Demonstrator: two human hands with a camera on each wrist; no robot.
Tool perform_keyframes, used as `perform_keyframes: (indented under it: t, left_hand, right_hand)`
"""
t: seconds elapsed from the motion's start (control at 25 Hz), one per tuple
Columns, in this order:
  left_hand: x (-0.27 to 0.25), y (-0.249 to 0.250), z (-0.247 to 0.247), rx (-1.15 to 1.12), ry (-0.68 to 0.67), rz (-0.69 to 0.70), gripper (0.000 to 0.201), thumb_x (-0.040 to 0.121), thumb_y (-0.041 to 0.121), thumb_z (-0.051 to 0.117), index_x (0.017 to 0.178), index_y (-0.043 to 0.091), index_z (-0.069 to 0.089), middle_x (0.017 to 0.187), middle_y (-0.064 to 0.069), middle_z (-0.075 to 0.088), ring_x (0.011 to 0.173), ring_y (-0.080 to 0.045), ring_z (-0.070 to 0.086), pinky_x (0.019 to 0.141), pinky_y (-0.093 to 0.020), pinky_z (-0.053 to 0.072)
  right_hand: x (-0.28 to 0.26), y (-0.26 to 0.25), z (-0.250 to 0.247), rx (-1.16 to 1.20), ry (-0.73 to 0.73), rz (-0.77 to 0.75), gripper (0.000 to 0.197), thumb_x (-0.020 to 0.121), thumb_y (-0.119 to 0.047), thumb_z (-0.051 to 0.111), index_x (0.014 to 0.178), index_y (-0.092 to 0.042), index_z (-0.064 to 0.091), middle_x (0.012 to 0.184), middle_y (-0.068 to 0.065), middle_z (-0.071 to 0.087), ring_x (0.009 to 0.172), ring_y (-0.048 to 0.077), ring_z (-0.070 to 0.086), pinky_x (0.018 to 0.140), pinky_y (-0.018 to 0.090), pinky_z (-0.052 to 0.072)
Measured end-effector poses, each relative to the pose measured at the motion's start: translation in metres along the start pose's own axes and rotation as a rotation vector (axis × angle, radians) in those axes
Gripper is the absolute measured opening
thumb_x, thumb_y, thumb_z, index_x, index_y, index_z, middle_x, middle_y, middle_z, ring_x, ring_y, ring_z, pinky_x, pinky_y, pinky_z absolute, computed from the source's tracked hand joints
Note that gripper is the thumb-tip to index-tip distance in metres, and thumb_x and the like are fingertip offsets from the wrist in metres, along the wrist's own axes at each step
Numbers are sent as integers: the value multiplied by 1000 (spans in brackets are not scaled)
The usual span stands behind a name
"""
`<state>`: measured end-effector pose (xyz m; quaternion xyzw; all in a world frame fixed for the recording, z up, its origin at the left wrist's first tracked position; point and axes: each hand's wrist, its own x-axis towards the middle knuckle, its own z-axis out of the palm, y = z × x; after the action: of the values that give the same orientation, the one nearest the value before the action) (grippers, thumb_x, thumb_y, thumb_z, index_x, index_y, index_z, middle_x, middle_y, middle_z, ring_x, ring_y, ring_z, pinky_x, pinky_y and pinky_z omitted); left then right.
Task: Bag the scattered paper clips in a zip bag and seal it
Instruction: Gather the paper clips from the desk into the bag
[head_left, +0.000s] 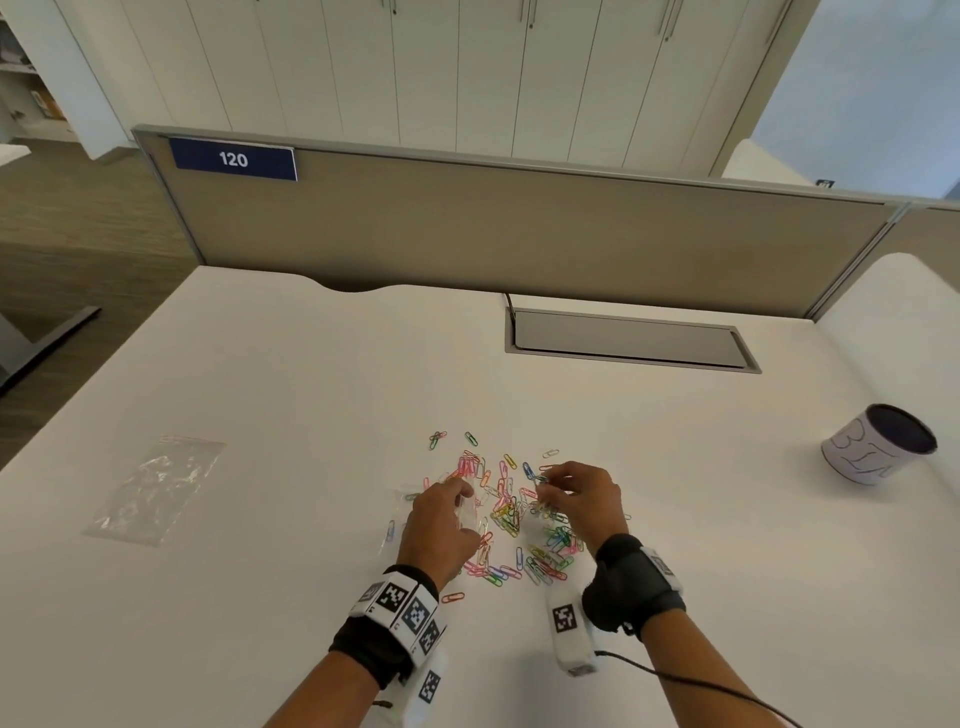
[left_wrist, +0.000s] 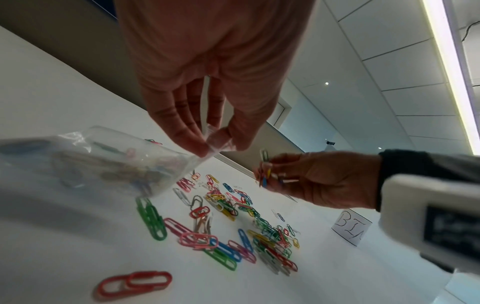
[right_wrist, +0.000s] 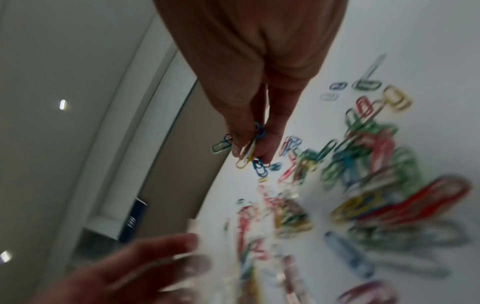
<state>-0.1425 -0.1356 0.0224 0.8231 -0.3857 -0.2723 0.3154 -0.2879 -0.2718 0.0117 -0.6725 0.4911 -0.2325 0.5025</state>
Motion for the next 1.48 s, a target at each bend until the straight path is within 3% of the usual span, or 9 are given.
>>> perform_keyframes:
  t: [0.16,0.4,0.6,0.72,0.88,1.04,1.24,1.36,1.48]
  left_hand:
    - [-1,4,2,23,-17,10,56,69,4,79,120,17,57,115,-1,59,98,-29,64,83,-34,58]
    - [-3,10,0,-9,-15,60,57,73,2,79,124,15,56,115,-3,60,96,-24,64,82,-32,59]
    - [-3,11,-3,-25,-20,44,65,75,2,79,133,11,52,124,-6,58,103,-22,63,87,-27,57]
    - [-6,13,-4,35,-32,71,63,78,6,77,136,11,51,126,-5,57,91,-15,61,84,-22,53]
    - [-8,17,-1,130,-47,111,54,80,6,72,131,15,56,128,-5,58,104,-24,63,90,-33,56]
    - [-11,20,1,212,-30,119,46,84,6,69,127,18,58,131,-1,58,115,-20,61,94,-29,51]
    - [-9,15,-3,169,-32,88,46,80,4,71,123,15,59,123,-4,59,104,-24,63,86,-35,56]
    - [-7,14,-3,149,-26,77,48,78,4,75,122,14,59,120,-5,58,97,-25,64,83,-36,57]
    - [-6,14,-3,120,-18,72,53,77,5,76,126,12,57,122,-5,58,100,-25,64,86,-36,57]
  right_hand:
    - [-20,-27,15,393,-174,46,20,78,-3,74,95,4,66,90,23,73,77,22,72,68,23,59]
    - [-28,-38,38,386,-314,68,14,80,-2,72,93,1,66,87,19,73,72,19,70,67,23,58]
    - [-23,-38,39,90,-270,44,12,79,-2,73,88,1,67,88,26,72,61,15,66,60,21,58]
    - [-19,-40,43,-185,-234,-21,10,78,-3,74,86,-2,69,86,20,74,69,25,70,67,30,60]
    - [-15,-45,50,-493,-241,-75,12,79,-4,72,91,-6,71,91,14,73,77,24,67,73,29,55]
    - [-16,-51,58,-677,-224,-100,12,80,-4,68,93,-6,69,94,16,72,83,29,69,76,36,58]
    - [-15,-52,48,-321,-334,31,15,85,-11,69,97,-1,70,91,18,73,67,18,67,63,22,59]
    - [-15,-52,46,-173,-338,82,14,92,-8,58,96,1,69,86,16,70,68,18,68,70,28,61]
    - [-16,-54,46,-107,-315,127,9,89,0,53,88,-4,61,83,14,66,72,21,67,78,39,61]
